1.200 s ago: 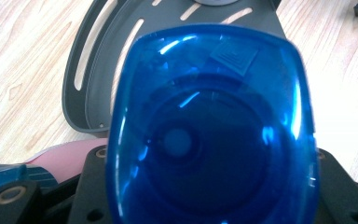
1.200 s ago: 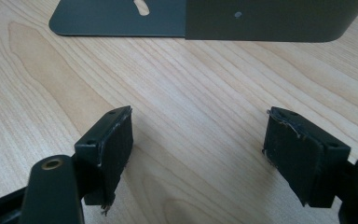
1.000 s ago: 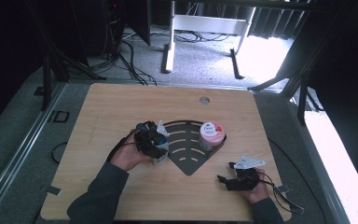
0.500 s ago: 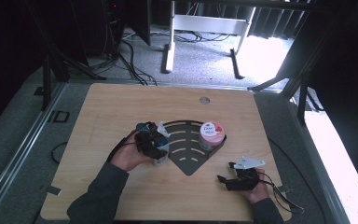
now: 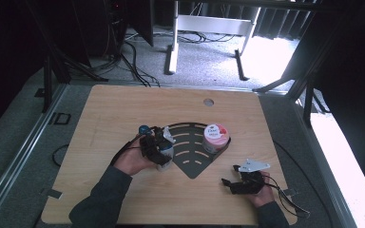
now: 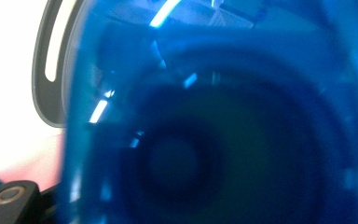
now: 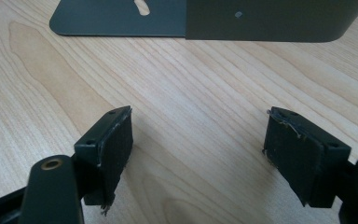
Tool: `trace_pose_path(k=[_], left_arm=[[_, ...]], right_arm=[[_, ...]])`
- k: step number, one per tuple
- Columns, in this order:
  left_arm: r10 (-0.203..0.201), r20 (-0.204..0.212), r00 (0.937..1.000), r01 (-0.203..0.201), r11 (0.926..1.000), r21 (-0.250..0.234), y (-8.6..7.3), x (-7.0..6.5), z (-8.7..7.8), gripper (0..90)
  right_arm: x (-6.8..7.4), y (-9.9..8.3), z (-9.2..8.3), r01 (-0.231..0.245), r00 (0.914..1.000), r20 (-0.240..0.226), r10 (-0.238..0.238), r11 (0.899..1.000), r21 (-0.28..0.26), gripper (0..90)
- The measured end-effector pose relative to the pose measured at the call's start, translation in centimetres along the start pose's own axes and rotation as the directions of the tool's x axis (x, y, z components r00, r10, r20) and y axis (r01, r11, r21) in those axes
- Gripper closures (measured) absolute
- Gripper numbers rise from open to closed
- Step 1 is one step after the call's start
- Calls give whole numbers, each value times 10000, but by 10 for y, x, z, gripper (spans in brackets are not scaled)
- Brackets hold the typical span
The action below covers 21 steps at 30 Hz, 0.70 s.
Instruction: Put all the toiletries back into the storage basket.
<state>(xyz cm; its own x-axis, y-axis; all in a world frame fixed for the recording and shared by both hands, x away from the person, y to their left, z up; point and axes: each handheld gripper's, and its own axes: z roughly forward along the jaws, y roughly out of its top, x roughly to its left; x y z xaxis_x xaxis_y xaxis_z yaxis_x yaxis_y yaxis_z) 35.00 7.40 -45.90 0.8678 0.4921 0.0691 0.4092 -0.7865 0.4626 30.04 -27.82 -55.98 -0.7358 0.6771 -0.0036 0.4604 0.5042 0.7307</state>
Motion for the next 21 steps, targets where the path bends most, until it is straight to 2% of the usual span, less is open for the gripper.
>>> trace_pose_path(k=[21], left_arm=[[-262, 225, 9994, 258, 9995, 170, 1, 0, -2, 544]], right_arm=[[0, 0, 0, -12, 10000, -8, 12, 10000, 10, 232]])
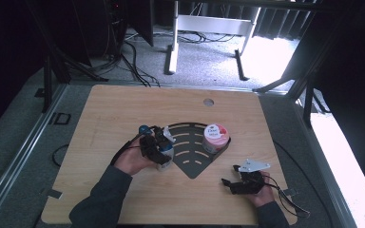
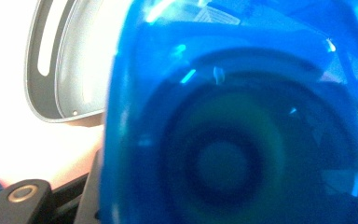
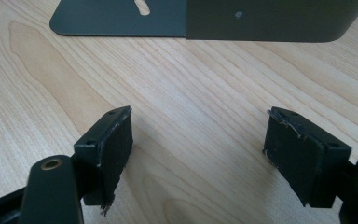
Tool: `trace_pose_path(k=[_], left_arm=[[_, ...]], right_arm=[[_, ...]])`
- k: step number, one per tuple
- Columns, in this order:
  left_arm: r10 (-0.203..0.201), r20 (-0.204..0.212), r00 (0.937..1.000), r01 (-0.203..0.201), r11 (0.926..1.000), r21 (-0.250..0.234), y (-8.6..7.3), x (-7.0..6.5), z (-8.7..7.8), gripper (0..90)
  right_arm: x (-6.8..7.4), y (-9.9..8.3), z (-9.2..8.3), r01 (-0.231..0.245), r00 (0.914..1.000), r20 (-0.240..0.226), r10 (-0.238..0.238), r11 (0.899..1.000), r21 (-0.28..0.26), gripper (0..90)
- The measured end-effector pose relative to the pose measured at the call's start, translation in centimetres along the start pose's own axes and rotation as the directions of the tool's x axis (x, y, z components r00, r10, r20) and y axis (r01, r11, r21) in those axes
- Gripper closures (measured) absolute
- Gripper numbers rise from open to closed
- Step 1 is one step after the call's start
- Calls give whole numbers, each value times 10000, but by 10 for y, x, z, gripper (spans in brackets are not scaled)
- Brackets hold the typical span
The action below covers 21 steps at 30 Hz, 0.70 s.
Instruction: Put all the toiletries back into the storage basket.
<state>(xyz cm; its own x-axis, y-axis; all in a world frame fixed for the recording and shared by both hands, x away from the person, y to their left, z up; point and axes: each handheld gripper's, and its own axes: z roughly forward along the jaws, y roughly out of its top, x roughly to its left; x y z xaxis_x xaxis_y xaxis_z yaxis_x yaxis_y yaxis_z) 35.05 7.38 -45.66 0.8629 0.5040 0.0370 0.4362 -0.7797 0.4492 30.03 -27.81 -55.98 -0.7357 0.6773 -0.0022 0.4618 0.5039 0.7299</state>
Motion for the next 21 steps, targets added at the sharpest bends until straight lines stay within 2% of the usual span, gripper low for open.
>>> trace_pose_path(k=[12, 21], left_arm=[[38, 55, 10000, -37, 10000, -34, 4, -5, -4, 548], [214, 400, 9990, -213, 9998, -32, 11, -11, -6, 548]], right_arm=[[0, 0, 0, 5, 10000, -10, -5, 10000, 2, 231], [0, 0, 0, 3, 10000, -7, -3, 10000, -6, 231]])
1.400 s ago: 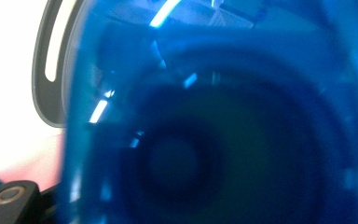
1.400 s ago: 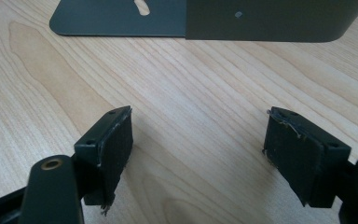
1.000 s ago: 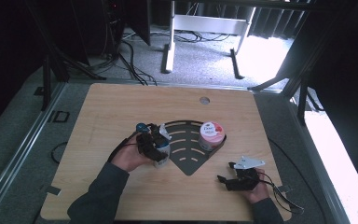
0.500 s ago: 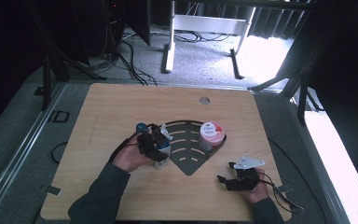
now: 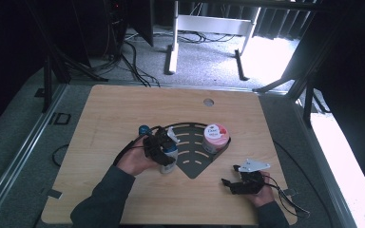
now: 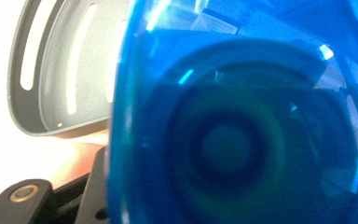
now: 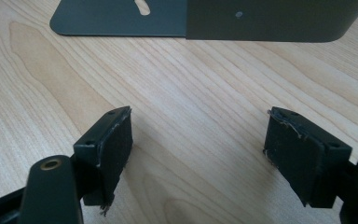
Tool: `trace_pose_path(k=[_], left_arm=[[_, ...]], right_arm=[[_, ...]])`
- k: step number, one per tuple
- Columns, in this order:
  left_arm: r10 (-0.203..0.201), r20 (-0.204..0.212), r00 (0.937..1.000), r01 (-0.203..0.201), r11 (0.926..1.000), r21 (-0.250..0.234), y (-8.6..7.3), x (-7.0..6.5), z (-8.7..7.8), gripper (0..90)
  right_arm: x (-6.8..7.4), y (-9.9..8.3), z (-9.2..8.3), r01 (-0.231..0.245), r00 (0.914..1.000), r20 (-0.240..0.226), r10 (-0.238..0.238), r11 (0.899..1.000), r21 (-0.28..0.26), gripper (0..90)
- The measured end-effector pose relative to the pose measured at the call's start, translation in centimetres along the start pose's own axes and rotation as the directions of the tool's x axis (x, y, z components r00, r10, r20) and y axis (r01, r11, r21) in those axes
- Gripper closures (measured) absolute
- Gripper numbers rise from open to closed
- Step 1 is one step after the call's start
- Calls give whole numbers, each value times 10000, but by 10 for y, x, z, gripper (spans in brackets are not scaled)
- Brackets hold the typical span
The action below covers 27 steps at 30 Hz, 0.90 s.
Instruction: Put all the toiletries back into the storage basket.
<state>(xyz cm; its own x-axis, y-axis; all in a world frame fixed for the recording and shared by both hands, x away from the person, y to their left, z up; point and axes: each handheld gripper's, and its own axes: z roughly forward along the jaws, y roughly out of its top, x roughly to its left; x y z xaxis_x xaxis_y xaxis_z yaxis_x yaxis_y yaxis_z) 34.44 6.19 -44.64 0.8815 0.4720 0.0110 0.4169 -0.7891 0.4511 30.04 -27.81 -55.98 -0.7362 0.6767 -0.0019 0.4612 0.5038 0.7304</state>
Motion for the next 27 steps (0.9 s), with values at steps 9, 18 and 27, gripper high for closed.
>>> trace_pose_path(k=[9, 18, 27], left_arm=[[197, 178, 9996, -198, 9998, 73, 11, -7, 5, 548], [320, 271, 9991, -319, 9995, -37, 20, -12, 8, 548], [321, 250, 9992, -319, 9995, -87, 29, -12, 8, 547]], right_arm=[[0, 0, 0, 0, 10000, 0, 0, 10000, -3, 231], [0, 0, 0, 11, 10000, -6, -11, 10000, 1, 229], [0, 0, 0, 19, 10000, -11, -19, 10000, -4, 228]])
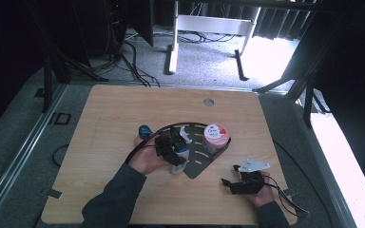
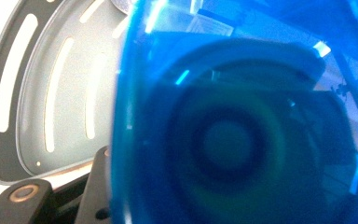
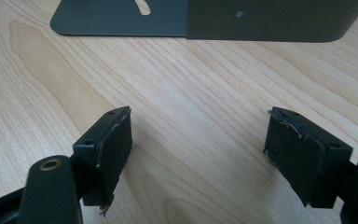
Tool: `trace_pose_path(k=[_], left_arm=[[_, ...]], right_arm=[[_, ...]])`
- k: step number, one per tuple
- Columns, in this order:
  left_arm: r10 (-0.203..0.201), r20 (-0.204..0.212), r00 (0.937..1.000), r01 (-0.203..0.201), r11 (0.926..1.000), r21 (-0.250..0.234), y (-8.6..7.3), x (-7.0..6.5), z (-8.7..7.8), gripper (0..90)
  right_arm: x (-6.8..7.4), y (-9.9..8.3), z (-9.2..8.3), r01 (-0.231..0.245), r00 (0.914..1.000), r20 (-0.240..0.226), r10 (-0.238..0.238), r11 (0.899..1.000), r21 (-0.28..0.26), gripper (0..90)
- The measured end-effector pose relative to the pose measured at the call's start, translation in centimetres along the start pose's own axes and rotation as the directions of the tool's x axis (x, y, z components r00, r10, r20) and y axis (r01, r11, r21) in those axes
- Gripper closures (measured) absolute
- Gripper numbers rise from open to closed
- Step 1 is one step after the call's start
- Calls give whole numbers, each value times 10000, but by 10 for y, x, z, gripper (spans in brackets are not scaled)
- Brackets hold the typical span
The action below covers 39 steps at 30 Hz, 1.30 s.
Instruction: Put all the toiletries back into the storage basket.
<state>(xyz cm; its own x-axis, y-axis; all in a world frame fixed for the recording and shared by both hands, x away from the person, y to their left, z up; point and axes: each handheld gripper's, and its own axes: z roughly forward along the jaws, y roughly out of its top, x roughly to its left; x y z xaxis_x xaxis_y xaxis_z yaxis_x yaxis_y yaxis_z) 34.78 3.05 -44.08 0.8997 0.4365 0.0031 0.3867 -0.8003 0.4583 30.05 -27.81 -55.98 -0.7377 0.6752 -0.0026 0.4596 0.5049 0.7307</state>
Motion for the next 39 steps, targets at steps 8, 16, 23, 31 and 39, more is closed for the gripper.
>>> trace_pose_path(k=[8, 16, 23, 31, 39], left_arm=[[-15, -36, 10000, 15, 10000, -61, 9, 2, 0, 547], [1, -157, 9999, -2, 10000, -71, 16, 5, -1, 547], [3, -301, 9995, -8, 9999, -157, 24, 8, -1, 547], [-73, -343, 9994, 66, 9998, -209, 30, 13, 1, 547], [-152, -416, 9990, 143, 9996, -228, 37, 17, 4, 547]], right_arm=[[0, 0, 0, 5, 10000, -3, -5, 10000, 0, 226], [0, 0, 0, 20, 10000, -12, -20, 10000, 0, 225], [0, 0, 0, 23, 10000, -15, -23, 10000, 1, 224], [0, 0, 0, 23, 10000, -21, -23, 10000, 1, 223], [0, 0, 0, 36, 10000, -19, -36, 10000, 0, 223]])
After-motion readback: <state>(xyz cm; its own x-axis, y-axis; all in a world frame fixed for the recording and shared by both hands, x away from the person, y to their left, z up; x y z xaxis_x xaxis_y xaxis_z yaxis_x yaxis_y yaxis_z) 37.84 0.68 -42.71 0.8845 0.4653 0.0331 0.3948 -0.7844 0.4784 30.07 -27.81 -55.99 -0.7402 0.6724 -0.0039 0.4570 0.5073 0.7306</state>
